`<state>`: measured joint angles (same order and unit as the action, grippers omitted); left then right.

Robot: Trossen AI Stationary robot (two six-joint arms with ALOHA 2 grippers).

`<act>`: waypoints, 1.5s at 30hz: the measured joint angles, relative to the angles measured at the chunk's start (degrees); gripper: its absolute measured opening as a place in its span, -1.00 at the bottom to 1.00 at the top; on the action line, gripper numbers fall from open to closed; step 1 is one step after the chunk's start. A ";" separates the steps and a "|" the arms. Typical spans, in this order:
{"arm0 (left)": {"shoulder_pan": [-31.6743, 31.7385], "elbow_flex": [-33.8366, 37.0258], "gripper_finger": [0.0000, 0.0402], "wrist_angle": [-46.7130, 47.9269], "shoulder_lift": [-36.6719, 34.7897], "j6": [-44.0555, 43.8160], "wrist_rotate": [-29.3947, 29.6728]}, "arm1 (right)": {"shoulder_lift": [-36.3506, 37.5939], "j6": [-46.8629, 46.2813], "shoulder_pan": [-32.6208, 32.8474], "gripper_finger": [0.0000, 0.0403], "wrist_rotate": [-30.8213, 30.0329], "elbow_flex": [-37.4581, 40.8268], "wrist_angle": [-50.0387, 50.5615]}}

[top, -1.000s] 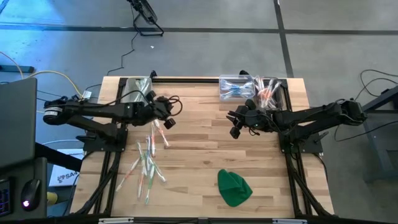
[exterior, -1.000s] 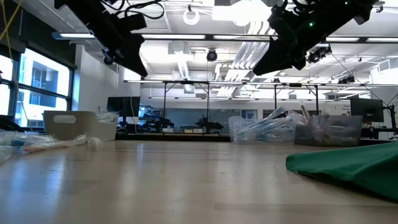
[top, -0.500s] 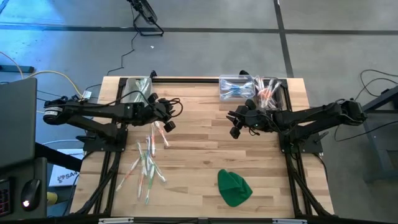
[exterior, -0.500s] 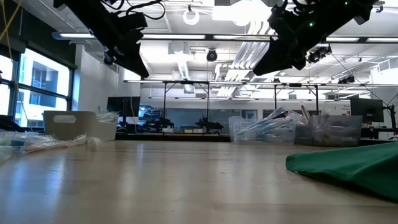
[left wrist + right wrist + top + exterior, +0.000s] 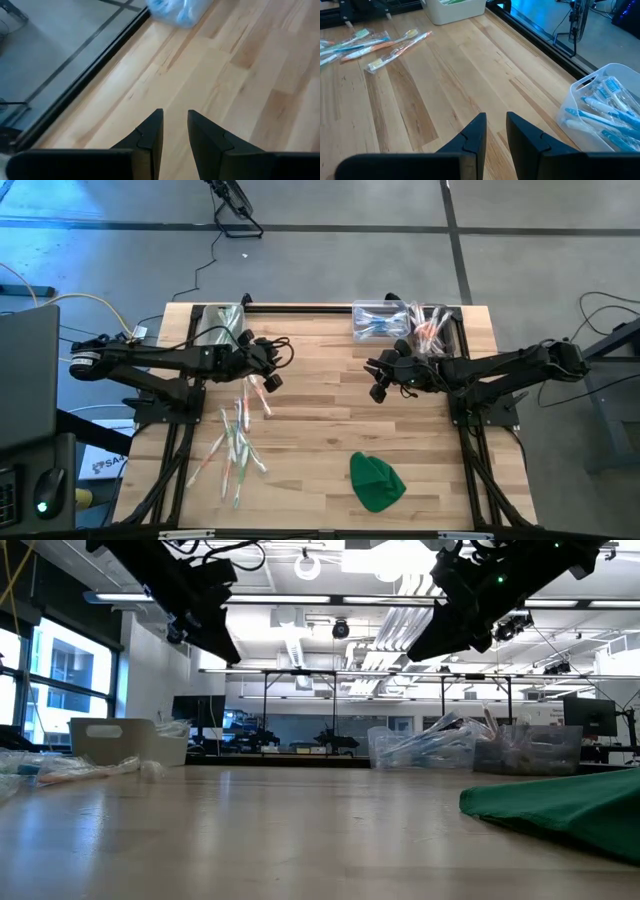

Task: Pick & Place Toothbrushes
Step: Put the green toothbrush into the gray bin

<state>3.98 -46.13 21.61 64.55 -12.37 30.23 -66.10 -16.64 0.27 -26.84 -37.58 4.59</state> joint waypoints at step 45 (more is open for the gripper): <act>-34.16 0.00 -0.59 42.41 1.24 -105.48 -24.08 | -0.01 1.92 -0.02 -0.67 -0.01 0.00 -0.06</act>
<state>-30.17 -46.13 64.02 65.79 -117.85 6.15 -66.10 -14.72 0.25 -26.86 -37.58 4.54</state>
